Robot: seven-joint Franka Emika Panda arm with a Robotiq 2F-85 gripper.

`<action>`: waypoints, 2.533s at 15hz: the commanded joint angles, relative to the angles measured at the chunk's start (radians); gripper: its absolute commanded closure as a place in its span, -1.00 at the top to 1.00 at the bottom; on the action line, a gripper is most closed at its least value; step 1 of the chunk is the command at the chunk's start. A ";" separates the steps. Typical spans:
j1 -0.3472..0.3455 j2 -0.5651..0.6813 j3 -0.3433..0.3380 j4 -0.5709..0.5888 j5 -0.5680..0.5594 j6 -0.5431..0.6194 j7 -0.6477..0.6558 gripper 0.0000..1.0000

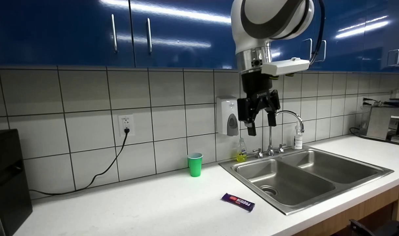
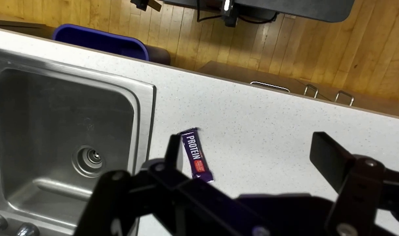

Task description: Put the chocolate bar inside the sink

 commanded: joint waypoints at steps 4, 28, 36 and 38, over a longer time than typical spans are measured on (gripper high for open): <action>-0.036 -0.008 -0.085 -0.075 -0.022 0.085 -0.062 1.00; -0.128 0.740 -0.179 0.101 -0.204 0.578 -0.107 1.00; -0.102 0.972 -0.211 0.266 -0.239 0.598 -0.094 1.00; -0.109 0.940 -0.202 0.229 -0.209 0.593 -0.106 1.00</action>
